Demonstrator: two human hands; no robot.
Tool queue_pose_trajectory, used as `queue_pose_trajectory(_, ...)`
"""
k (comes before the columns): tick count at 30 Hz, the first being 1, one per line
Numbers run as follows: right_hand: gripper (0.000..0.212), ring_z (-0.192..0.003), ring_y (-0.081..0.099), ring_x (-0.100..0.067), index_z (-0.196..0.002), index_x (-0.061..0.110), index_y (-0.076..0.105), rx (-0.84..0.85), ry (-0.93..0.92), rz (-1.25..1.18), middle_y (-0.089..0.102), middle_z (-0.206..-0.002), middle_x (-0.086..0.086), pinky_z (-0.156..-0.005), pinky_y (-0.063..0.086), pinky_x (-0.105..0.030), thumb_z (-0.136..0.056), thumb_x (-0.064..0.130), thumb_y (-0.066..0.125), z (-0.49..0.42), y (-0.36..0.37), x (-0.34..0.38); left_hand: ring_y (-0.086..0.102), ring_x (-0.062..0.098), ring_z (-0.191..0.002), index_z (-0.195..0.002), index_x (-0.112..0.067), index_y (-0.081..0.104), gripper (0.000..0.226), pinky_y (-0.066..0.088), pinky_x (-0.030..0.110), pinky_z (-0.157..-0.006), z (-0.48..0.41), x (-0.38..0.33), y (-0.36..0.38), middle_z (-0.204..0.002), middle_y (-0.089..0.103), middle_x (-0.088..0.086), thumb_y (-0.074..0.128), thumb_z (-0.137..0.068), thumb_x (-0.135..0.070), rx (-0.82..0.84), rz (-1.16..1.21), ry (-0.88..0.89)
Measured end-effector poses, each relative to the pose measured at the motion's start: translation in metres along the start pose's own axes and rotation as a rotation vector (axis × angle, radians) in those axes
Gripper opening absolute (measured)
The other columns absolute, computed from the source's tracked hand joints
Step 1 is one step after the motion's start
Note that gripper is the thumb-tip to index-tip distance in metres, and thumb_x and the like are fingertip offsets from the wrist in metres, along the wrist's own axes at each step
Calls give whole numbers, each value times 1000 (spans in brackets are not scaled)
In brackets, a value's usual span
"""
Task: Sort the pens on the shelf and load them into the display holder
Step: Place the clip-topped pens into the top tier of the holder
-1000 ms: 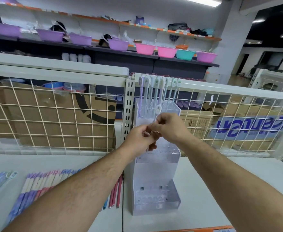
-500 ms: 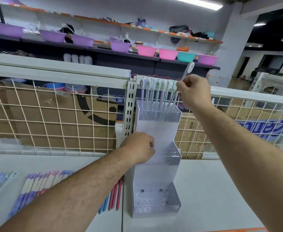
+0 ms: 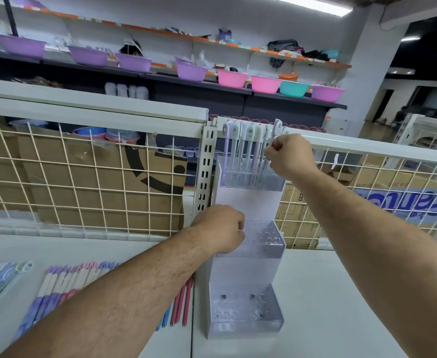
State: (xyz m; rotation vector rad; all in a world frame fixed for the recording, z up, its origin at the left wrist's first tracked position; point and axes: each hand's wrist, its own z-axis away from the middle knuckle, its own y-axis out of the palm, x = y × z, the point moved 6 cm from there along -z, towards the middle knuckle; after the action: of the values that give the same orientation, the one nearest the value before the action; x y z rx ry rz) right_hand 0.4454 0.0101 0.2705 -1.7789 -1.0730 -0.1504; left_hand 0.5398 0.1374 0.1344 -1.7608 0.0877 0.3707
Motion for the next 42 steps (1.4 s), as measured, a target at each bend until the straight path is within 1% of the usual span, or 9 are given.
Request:
queue_pose_trajectory(6,26,-76,69,-34,-81,-1,72,97,0,85,71,-80,-18,-68,59,-41,-96,19,64,0,11,-2,52,18,-106,-111,-31,66,23,44,30,-78,-1,1,1,-108,58,-7,56,-93,-40,9,-5,3)
queue_pose_trajectory(9,26,-61,62,-27,-80,-2,72,81,22,123,67,-71,-14,-57,53,-34,-95,19,66,2,13,-6,50,16,-102,-110,-31,66,22,44,29,-77,-1,1,1,-100,52,-10,56,-92,-40,6,0,5)
queue_pose_trajectory(12,17,-63,62,-17,-76,8,71,41,35,128,70,-75,-6,-54,48,-27,-91,13,67,10,11,-11,51,17,-102,-110,-31,66,22,41,29,-74,0,1,2,-99,53,-10,55,-92,-41,1,-1,6)
queue_pose_trajectory(16,15,-74,61,-16,-80,23,60,-3,29,43,63,-79,6,-64,53,-35,-87,10,58,37,8,-16,52,18,-103,-108,-31,66,22,41,30,-74,0,1,2,-106,58,-6,54,-92,-42,-6,-6,-5)
queue_pose_trajectory(19,10,-74,64,-17,-80,25,62,121,-15,100,66,-77,7,-66,58,-37,-87,18,60,61,16,-23,55,20,-103,-108,-29,66,24,45,30,-75,2,0,1,-103,59,-6,54,-92,-42,-11,-15,-22)
queue_pose_trajectory(23,2,-82,63,-19,-85,30,62,293,-46,208,67,-87,8,-71,55,-33,-85,28,63,91,30,-39,56,19,-109,-115,-29,64,29,50,35,-88,12,0,-5,-117,62,-6,57,-91,-44,-62,44,-69)
queue_pose_trajectory(28,25,-90,59,-17,-112,27,68,371,-120,205,61,-96,12,-75,50,-30,-88,35,68,110,40,-52,53,19,-114,-117,-26,63,28,48,40,-95,28,-3,-16,-120,62,-2,58,-93,-39,-168,49,-73)
queue_pose_trajectory(38,29,-87,55,-13,-115,26,68,401,-199,78,69,-109,10,-71,44,-27,-88,35,69,129,56,-40,55,17,-107,-117,-21,64,30,48,34,-90,55,10,-22,-115,62,-1,61,-90,-34,-208,60,-163)
queue_pose_trajectory(42,31,-90,56,-13,-118,28,67,437,-231,76,68,-114,10,-75,45,-28,-88,36,69,136,68,-17,55,15,-99,-110,-23,67,22,45,28,-79,73,26,-28,-104,57,-8,61,-90,-29,-240,75,-185)
